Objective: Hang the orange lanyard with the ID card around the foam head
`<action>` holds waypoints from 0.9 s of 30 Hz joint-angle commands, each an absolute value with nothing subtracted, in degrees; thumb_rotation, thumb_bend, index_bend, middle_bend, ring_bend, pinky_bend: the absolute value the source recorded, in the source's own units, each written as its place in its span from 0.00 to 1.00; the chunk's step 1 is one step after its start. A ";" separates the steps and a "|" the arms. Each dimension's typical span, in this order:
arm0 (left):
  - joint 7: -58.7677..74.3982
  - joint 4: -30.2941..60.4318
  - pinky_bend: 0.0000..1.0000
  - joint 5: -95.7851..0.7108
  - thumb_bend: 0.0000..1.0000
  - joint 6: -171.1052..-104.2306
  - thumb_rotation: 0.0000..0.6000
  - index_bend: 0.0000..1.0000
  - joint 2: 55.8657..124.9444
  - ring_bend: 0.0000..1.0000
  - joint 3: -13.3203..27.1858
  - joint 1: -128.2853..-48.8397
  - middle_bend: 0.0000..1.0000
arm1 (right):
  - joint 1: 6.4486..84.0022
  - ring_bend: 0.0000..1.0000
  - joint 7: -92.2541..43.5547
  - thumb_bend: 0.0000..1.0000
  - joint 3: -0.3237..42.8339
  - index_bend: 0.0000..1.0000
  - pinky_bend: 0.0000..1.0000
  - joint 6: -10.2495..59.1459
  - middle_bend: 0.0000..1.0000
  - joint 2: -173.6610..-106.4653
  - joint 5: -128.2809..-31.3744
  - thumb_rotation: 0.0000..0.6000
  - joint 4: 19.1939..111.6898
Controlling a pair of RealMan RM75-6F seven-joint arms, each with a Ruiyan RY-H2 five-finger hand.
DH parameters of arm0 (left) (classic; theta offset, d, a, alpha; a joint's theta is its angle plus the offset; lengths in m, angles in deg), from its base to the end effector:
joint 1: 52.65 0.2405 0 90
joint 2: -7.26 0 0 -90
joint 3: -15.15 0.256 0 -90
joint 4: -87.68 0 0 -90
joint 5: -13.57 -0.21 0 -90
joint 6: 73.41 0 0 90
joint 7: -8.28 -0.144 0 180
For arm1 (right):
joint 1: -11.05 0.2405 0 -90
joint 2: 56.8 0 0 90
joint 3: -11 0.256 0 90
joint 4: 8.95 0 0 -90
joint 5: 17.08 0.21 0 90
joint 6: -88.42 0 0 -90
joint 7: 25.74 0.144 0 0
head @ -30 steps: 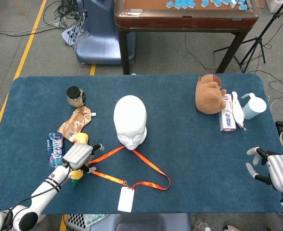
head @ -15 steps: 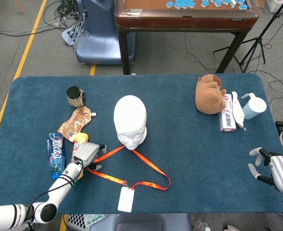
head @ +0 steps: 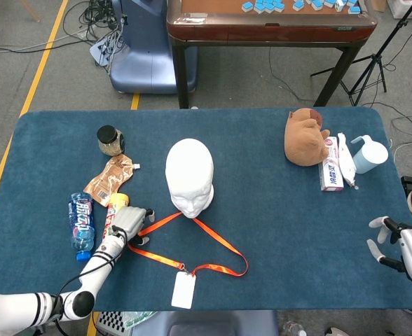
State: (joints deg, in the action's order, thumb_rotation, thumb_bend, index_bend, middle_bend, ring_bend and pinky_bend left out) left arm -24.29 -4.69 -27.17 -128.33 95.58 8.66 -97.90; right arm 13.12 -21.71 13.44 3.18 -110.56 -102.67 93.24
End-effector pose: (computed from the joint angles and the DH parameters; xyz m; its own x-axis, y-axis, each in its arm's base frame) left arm -0.1623 0.3198 -0.0352 0.4403 0.4670 0.7668 0.8978 -0.2240 -0.3791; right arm -0.2976 -0.1631 0.1987 0.3378 -0.0242 0.9409 -0.9402 0.0367 0.3386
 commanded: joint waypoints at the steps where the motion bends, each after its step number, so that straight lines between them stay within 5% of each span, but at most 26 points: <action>1: -24.57 -4.19 0.95 -26.55 0.21 -128.45 1.00 0.39 96.14 0.88 8.65 -98.27 0.85 | 12.93 0.57 -21.53 0.35 13.43 0.42 0.62 2.95 0.59 -110.52 -102.68 1.00 93.12; 27: -23.96 -2.77 0.96 -25.45 0.23 -128.84 1.00 0.48 99.27 0.89 9.09 -99.54 0.86 | 11.82 0.57 -19.38 0.35 13.32 0.42 0.62 2.52 0.59 -110.69 -102.35 1.00 91.47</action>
